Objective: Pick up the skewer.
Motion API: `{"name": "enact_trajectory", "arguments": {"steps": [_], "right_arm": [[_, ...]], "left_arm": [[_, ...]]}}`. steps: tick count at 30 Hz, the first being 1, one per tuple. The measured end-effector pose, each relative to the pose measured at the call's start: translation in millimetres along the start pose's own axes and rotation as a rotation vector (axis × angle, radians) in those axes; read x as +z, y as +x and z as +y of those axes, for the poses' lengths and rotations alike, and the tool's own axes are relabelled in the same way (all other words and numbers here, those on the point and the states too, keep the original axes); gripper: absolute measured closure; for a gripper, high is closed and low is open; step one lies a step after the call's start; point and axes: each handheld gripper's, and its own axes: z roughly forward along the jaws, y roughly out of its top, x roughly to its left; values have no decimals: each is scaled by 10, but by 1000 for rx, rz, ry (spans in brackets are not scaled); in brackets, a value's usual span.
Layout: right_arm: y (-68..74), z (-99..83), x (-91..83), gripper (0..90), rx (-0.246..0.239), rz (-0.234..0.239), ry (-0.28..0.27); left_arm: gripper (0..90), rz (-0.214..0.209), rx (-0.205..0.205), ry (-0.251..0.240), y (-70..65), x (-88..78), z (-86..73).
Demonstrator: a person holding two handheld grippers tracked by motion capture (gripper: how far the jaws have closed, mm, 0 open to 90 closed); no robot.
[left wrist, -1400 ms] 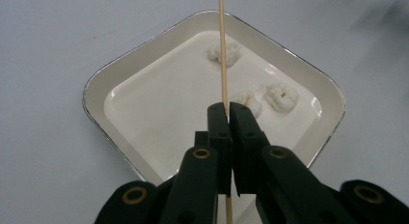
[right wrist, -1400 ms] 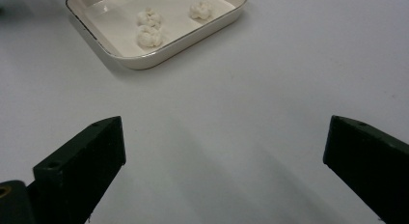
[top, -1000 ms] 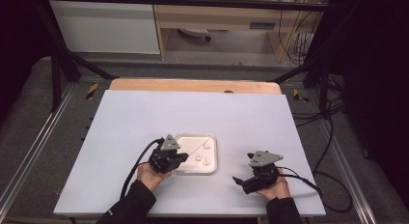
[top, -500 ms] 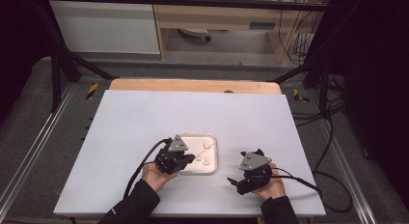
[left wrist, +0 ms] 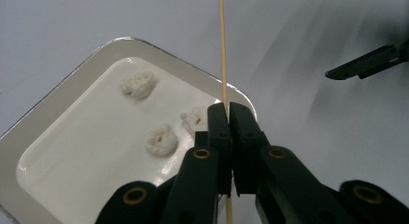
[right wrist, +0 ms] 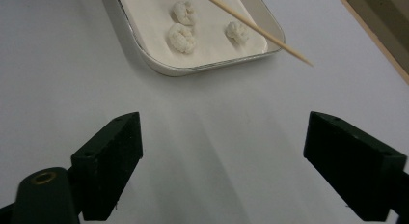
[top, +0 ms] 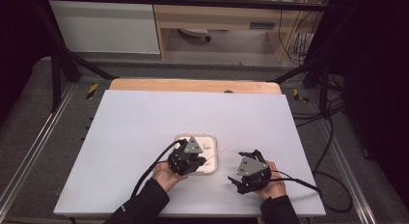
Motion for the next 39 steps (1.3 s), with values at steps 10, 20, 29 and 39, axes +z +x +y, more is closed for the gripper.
{"name": "enact_trajectory", "arguments": {"steps": [10, 20, 29, 39], "right_arm": [[46, 0, -47, 248, -94, -49, -14], [81, 28, -46, 350, -192, -47, -10], [120, 0, 19, 463, -296, -15, 14], [129, -15, 62, 591, -419, -6, 45]], "left_arm": [[882, -24, 60, 57, -125, 137, 122], [882, -51, 91, 87, -245, 266, 207], [882, -69, 135, 117, -326, 335, 278], [882, -83, 152, 132, -383, 392, 309]]}}
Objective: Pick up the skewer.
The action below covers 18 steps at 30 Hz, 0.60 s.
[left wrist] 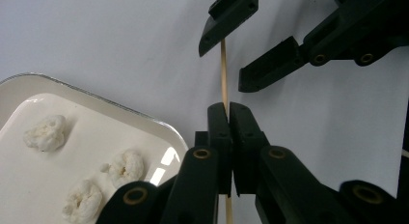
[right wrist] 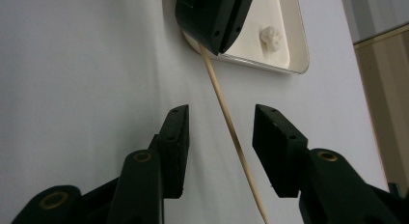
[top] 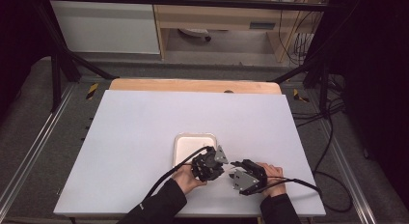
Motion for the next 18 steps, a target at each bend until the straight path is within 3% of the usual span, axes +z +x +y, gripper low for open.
{"name": "enact_trajectory", "arguments": {"steps": [18], "right_arm": [[53, 4, 25, 860, -161, -5, 30]], "left_arm": [[882, -26, 16, 22, -16, 24, 5]]}}
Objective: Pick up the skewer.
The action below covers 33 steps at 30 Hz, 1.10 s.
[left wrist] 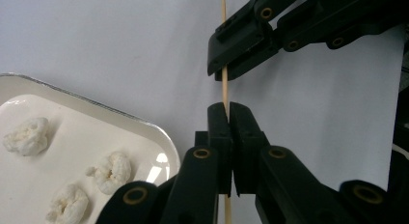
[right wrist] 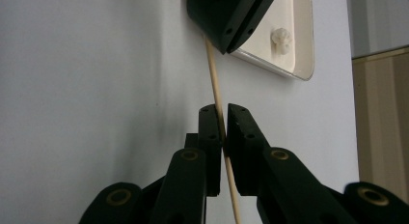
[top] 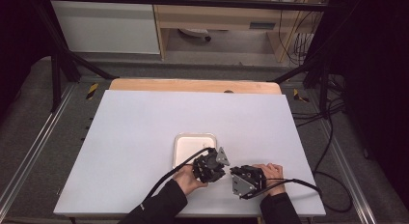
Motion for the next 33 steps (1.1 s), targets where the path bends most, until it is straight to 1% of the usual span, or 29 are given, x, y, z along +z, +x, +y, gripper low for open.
{"name": "enact_trajectory", "arguments": {"steps": [1, 2, 5, 6, 8, 10, 11, 14, 15, 16, 18, 20, 23, 26, 31, 32, 33], "right_arm": [[0, 0, 0, 860, 0, 0, 0], [9, 2, 7, 872, -19, -3, 0], [31, 8, 3, 881, -17, -2, 5], [33, 12, 2, 886, -30, 2, 2], [33, 20, -6, 889, -37, 10, 5], [31, 23, -8, 889, -41, 9, 10], [28, 25, -10, 889, -45, 8, 16], [24, 19, -10, 889, -52, -1, 35], [24, 21, -12, 888, -53, 3, 40], [28, 22, -5, 889, -52, 2, 43], [29, 23, -3, 889, -51, 1, 47], [25, 26, 1, 889, -64, 4, 57], [26, 36, 7, 889, -76, 6, 69], [18, 49, 13, 889, -84, 6, 74], [3, 79, 11, 889, -112, 5, 84], [2, 86, 7, 889, -112, 9, 85], [0, 89, 9, 889, -117, 2, 83]], "left_arm": [[882, 0, 0, -2, 1, -2, -1], [882, 0, -3, -6, 0, -4, -1], [881, -7, -1, -6, 4, -12, -4], [876, -8, -1, -5, 5, -13, -6], [860, -4, -1, -2, 8, -15, -8], [778, 9, 2, 9, 13, -26, -11], [778, 9, 3, 17, 19, -31, -14], [709, 20, 6, 39, 33, -57, -32], [696, 21, 10, 44, 40, -69, -39], [674, 18, 6, 48, 46, -78, -45], [670, 19, 11, 63, 59, -93, -57], [671, 2, 10, 96, 78, -94, -62], [711, 1, 15, 138, 100, -78, -68], [749, -18, 7, 158, 113, -61, -74], [804, -26, 18, 175, 101, -34, -65], [812, -26, 22, 185, 98, -32, -57], [820, -27, 24, 182, 94, -22, -55]]}}
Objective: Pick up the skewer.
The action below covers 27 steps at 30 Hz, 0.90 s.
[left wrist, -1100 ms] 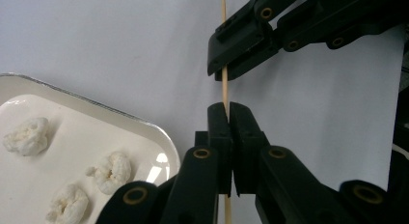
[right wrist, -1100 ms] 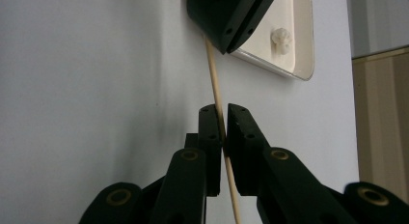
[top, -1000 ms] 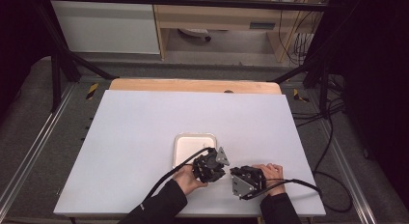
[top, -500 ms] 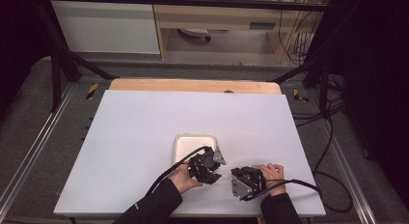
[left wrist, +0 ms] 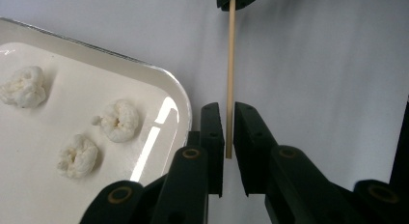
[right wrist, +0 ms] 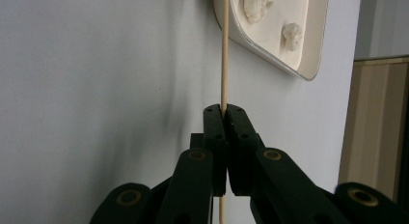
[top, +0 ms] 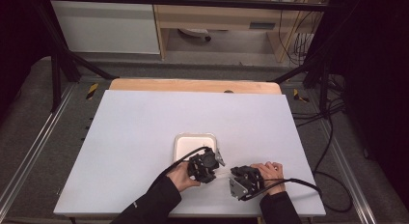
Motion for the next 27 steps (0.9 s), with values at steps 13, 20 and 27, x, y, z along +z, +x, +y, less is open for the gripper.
{"name": "enact_trajectory", "arguments": {"steps": [13, 20, 27], "right_arm": [[14, 41, 3, 889, -46, -4, 37], [7, 42, -6, 868, -19, -17, 20], [-50, -1, -37, 664, 117, -58, -29]], "left_arm": [[879, 30, 40, 45, -49, 82, 56], [885, 40, 40, 39, -56, 56, 48], [885, 62, 27, 35, -33, -1, -4]]}}
